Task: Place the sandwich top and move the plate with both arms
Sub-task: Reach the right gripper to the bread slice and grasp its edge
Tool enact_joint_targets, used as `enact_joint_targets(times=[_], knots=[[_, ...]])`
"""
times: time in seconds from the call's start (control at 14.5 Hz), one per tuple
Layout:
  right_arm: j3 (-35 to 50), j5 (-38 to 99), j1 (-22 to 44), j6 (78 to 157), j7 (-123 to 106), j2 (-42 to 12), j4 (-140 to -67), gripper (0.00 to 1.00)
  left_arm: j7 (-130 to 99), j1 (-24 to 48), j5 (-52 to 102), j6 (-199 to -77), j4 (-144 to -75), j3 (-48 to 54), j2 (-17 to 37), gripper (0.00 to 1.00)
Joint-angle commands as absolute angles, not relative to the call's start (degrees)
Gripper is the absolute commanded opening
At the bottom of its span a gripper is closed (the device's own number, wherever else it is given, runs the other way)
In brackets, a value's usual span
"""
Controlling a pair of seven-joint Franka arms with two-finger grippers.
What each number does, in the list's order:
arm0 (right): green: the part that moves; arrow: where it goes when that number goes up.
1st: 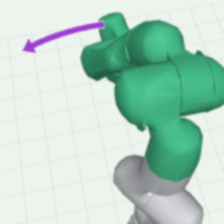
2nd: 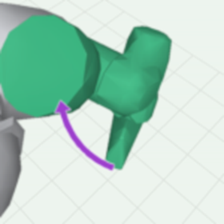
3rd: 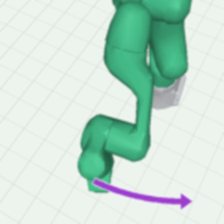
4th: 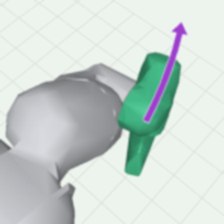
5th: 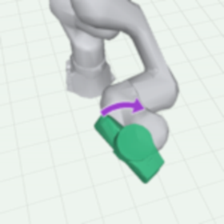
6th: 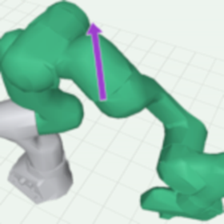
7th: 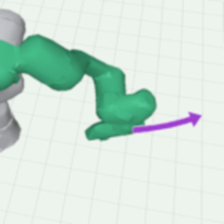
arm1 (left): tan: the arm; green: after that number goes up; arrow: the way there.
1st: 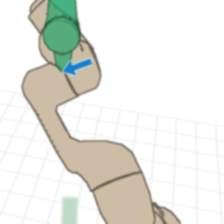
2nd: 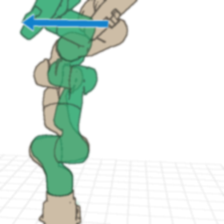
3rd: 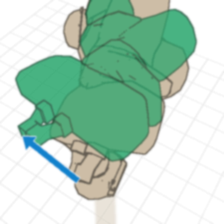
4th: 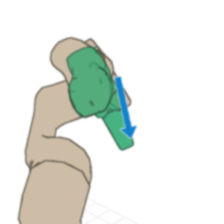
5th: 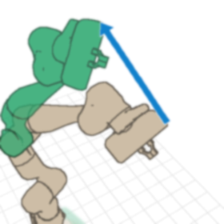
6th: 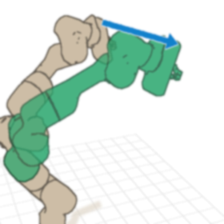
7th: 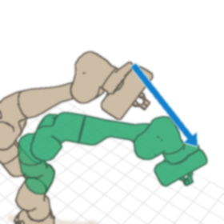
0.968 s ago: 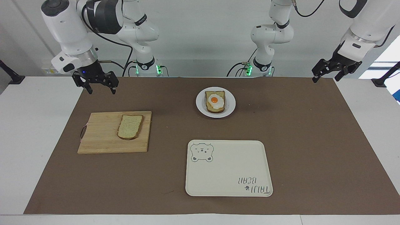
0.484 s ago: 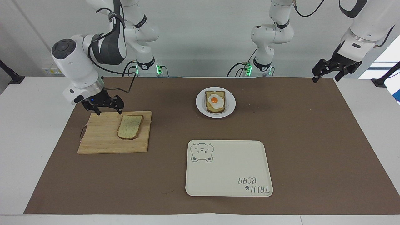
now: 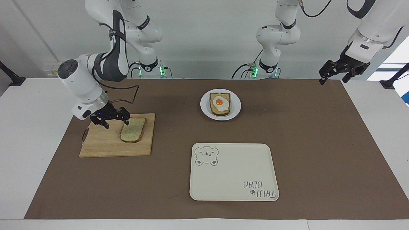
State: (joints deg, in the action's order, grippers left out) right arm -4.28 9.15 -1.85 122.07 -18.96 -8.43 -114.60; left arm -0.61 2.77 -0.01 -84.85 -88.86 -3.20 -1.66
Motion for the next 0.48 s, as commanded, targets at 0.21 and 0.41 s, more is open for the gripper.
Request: enact_joint_targets(times=[0.21,0.41], knots=[[-3.9,13.0,-2.7,128.6,-25.2,-10.3,-119.8,1.00,-0.4,2.9,0.5,-83.9,-89.0,-3.5,-2.4,1.00],[-3.9,15.1,-4.5,129.9,-25.7,-11.1,-121.0,1.00,-0.4,2.9,0.5,-83.9,-89.0,-3.5,-2.4,1.00]])
